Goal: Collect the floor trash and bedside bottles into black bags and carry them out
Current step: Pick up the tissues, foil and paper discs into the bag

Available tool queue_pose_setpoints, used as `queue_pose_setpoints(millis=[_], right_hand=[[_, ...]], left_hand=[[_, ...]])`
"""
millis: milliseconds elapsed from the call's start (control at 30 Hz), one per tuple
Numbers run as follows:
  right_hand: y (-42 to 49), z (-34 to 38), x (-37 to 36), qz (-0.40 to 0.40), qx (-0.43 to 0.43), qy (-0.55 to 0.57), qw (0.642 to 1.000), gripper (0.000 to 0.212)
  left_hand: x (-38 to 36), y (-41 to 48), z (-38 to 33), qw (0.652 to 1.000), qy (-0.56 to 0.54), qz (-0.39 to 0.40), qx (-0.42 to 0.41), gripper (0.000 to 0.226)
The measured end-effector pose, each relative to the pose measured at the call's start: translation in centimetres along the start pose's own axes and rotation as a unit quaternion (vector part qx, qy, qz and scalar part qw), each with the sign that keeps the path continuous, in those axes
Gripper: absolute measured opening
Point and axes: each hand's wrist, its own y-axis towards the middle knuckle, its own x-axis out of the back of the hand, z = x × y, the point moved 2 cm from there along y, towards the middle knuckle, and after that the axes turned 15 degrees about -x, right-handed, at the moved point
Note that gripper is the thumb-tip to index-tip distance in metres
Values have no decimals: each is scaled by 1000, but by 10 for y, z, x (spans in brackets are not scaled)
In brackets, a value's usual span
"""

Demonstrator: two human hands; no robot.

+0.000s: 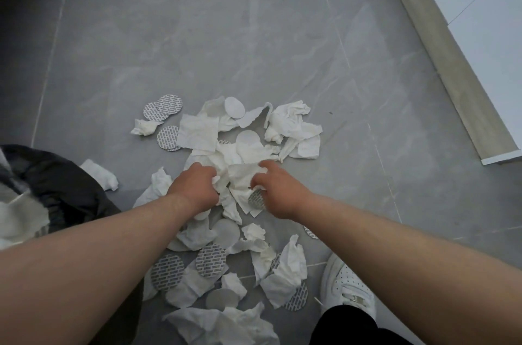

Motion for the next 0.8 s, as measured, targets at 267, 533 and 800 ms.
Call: queue_pose_setpoints(millis=[267, 533, 800], right_hand=[[14, 20, -27, -22, -33, -72, 997, 58], [-10, -1, -2, 10, -98, 33, 995, 21], [-90, 57, 127, -33, -70, 121, 990, 35]], left_hand=[[1, 0, 2, 1000, 6, 5, 1, 22], [47, 0, -21, 997, -61, -46, -34, 21], [189, -51, -71, 976, -156, -147, -29, 14]])
